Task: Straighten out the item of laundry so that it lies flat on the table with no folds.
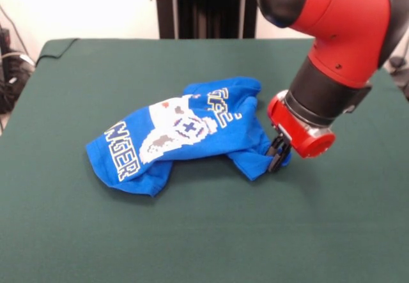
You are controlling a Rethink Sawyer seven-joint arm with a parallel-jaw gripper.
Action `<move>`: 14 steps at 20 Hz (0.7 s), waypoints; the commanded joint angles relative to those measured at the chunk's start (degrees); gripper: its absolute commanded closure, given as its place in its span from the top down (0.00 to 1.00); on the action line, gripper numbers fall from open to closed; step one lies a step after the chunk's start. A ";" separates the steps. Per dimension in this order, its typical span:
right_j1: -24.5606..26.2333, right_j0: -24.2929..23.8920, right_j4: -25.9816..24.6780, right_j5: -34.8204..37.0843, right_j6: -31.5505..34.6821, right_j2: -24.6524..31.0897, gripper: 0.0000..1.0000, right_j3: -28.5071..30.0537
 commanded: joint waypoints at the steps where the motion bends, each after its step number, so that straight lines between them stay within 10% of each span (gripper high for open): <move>1: 3.49 0.05 -2.23 0.70 -6.24 6.67 0.00 -0.08; 14: 4.46 0.38 -1.88 0.99 -5.38 6.56 0.00 -1.37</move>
